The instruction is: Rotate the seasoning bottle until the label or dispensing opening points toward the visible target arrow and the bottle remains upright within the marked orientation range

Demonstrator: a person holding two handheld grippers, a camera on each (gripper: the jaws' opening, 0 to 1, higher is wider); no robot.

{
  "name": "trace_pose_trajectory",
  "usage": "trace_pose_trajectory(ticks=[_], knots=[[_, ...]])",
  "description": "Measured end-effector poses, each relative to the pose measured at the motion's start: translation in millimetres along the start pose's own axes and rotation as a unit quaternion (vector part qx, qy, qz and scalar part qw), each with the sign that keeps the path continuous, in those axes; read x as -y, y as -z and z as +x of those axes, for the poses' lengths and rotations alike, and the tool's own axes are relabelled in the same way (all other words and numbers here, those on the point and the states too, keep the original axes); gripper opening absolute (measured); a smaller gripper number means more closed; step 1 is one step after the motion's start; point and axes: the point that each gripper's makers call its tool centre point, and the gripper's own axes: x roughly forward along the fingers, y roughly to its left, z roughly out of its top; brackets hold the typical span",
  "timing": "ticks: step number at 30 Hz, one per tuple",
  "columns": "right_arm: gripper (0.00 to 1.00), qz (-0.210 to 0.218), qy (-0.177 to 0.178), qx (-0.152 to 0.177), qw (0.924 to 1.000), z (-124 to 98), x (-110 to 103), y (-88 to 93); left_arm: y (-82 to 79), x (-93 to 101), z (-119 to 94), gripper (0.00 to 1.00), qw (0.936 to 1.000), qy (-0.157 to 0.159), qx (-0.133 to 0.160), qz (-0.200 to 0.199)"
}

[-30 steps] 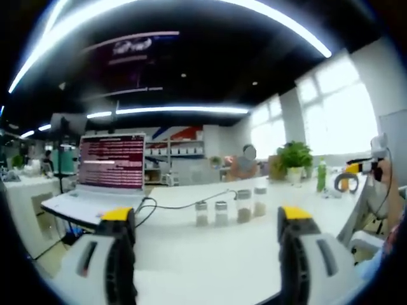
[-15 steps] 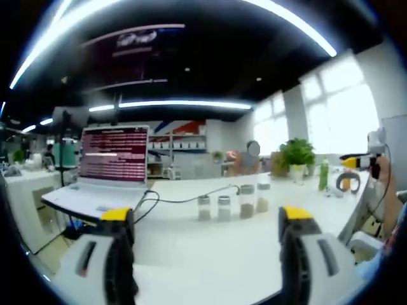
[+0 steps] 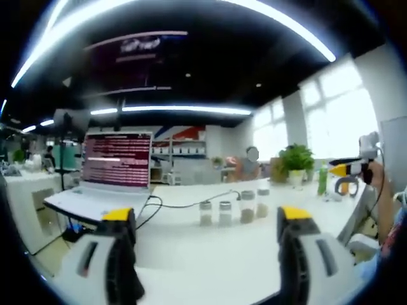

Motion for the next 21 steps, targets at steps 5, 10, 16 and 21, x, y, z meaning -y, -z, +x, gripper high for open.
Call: trace_pose_trajectory(ticks=[5, 10, 16, 21], knots=[[0.81, 0.004, 0.007, 0.013, 0.9999, 7, -3, -3.7, -0.9, -2.8, -3, 0.95, 0.9996, -0.008, -0.003, 0.026], [0.81, 0.011, 0.005, 0.012, 0.9999, 16, -7, -1.7, 0.3, -3.9, -3, 0.95, 0.9996, -0.009, -0.005, 0.025], [0.81, 0.005, -0.011, 0.004, 0.9999, 30, -22, 3.6, 3.7, -4.1, -2, 0.95, 0.9996, -0.010, -0.012, 0.025], [0.81, 0.041, -0.014, 0.023, 0.9988, 49, -38, 9.6, 8.1, -7.5, -4, 0.93, 0.9990, -0.015, -0.026, 0.032]])
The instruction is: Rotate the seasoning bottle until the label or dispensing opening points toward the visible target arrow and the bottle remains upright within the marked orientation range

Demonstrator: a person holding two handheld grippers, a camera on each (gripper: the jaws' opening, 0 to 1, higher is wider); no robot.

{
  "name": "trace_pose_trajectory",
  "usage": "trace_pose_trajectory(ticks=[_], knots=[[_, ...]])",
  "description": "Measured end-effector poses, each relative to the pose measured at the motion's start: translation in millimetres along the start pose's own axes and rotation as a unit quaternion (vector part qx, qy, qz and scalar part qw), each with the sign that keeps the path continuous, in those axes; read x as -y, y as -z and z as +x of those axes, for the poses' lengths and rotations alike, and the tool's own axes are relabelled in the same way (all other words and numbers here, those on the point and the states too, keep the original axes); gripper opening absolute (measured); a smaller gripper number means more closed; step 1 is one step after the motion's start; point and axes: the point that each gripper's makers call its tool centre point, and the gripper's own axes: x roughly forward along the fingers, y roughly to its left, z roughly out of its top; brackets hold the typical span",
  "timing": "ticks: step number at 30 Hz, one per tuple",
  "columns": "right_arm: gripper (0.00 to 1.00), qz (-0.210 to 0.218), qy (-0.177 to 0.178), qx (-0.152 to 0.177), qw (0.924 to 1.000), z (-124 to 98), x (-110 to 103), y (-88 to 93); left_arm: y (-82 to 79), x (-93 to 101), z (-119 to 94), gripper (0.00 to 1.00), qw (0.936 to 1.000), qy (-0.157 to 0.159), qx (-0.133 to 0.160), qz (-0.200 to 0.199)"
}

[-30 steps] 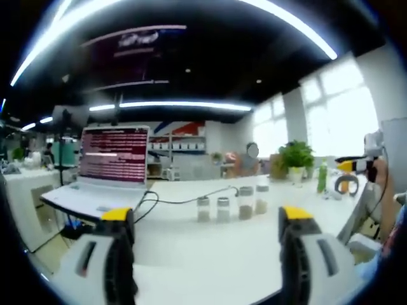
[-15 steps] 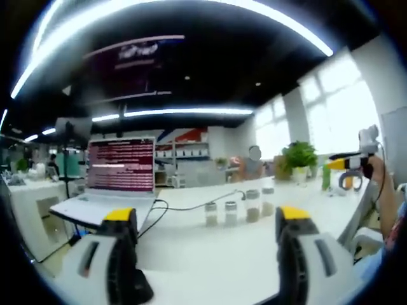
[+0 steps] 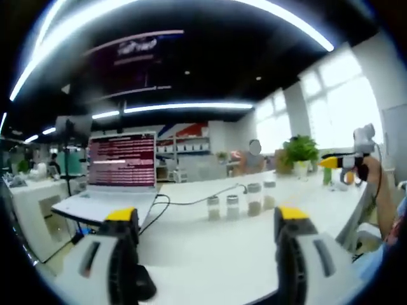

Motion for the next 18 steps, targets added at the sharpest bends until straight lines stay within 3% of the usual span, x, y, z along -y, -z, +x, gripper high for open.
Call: trace_pose_trajectory(ticks=[7, 15, 18], knots=[[0.82, 0.029, 0.011, 0.012, 0.9995, 26, -5, 14.1, -4.0, -3.0, -3, 0.93, 0.9999, -0.003, 0.011, -0.011], [0.81, 0.021, 0.017, -0.006, 0.9996, 48, -13, 33.8, -4.7, -3.0, -5, 0.93, 0.9998, 0.003, 0.013, -0.017], [0.81, 0.017, 0.024, 0.004, 0.9996, 55, -12, 35.1, -3.0, -0.3, -4, 0.93, 0.9997, 0.010, 0.010, -0.018]])
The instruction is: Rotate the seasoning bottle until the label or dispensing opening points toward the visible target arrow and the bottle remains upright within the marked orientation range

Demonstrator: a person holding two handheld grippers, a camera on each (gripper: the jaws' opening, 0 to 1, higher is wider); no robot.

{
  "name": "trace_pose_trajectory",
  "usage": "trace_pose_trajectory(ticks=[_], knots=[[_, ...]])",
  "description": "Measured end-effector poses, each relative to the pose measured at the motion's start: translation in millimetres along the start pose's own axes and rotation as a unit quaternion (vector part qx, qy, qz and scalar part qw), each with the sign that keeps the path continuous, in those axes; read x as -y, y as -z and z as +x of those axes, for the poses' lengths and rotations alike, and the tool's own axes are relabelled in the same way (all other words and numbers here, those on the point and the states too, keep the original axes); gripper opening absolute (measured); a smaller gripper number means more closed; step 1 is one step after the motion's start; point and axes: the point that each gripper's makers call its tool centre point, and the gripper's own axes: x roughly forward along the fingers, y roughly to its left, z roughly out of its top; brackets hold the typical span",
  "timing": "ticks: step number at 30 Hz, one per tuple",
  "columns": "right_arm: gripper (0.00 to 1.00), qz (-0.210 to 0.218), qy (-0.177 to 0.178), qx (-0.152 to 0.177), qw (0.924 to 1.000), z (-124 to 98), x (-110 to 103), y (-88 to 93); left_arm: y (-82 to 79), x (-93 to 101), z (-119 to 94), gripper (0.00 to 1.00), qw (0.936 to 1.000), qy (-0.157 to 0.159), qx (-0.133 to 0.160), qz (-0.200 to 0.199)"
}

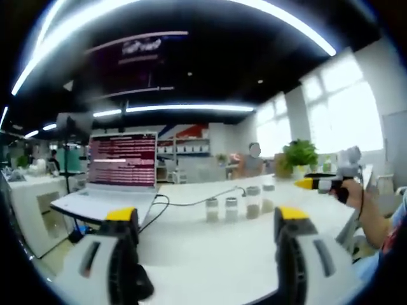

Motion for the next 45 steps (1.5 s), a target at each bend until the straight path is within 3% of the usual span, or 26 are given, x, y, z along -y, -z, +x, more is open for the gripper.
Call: trace_pose_trajectory(ticks=[6, 19, 30, 35, 45], knots=[[0.81, -0.006, 0.006, 0.003, 1.0000, 10, 3, 2.5, -0.6, -1.0, 0, 0.93, 1.0000, 0.000, 0.005, -0.006], [0.79, -0.022, -0.051, -0.013, 0.9984, 45, -10, 14.2, 0.6, -2.7, 1, 0.93, 1.0000, -0.001, 0.003, -0.008], [0.78, -0.023, -0.073, -0.017, 0.9969, 78, -13, 19.9, 2.5, -8.1, 1, 0.93, 1.0000, -0.008, -0.006, 0.003], [0.72, -0.023, -0.089, -0.018, 0.9956, 93, -11, 25.2, 3.8, -8.4, 4, 0.93, 0.9999, -0.007, -0.007, 0.001], [0.61, -0.034, -0.066, -0.015, 0.9972, 121, 5, 32.3, 6.8, -8.3, 6, 0.93, 0.9999, -0.006, -0.011, 0.000]])
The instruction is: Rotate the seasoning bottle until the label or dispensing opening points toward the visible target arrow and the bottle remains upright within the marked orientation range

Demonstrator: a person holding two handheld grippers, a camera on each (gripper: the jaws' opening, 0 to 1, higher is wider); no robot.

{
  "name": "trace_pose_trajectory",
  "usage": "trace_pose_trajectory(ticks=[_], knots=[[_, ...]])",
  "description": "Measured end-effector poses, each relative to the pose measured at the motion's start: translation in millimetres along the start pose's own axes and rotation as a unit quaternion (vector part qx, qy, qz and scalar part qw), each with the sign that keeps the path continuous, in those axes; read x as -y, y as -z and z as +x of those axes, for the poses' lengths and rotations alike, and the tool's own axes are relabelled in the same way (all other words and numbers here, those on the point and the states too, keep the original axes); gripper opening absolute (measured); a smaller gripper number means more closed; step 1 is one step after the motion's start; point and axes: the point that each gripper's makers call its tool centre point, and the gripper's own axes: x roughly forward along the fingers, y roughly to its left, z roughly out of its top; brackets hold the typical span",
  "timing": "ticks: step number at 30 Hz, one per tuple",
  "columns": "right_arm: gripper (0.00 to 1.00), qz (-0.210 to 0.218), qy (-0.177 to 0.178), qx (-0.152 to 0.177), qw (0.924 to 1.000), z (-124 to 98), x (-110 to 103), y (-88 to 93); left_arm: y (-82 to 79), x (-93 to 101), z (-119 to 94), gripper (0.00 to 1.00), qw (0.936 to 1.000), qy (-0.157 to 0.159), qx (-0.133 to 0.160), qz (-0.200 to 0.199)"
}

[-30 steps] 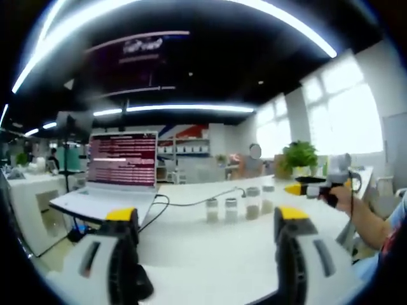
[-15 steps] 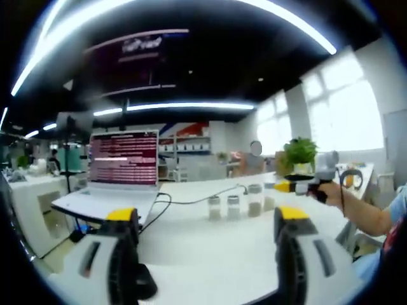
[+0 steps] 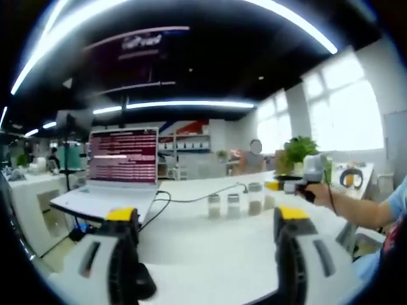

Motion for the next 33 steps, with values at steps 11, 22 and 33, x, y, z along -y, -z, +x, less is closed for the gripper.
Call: trace_pose_trajectory(ticks=[11, 22, 33], knots=[[0.56, 0.015, 0.022, -0.017, 0.9995, 21, 17, 11.9, 1.7, -8.3, -1, 0.93, 0.9997, -0.022, -0.004, 0.011], [0.50, -0.002, 0.032, -0.046, 0.9984, 44, 18, 27.3, -1.4, 6.0, -1, 0.95, 0.9993, 0.026, 0.007, -0.025], [0.50, -0.001, 0.030, -0.064, 0.9975, 61, 18, 35.0, -3.6, 5.6, -3, 0.93, 0.9994, 0.026, 0.007, -0.023]])
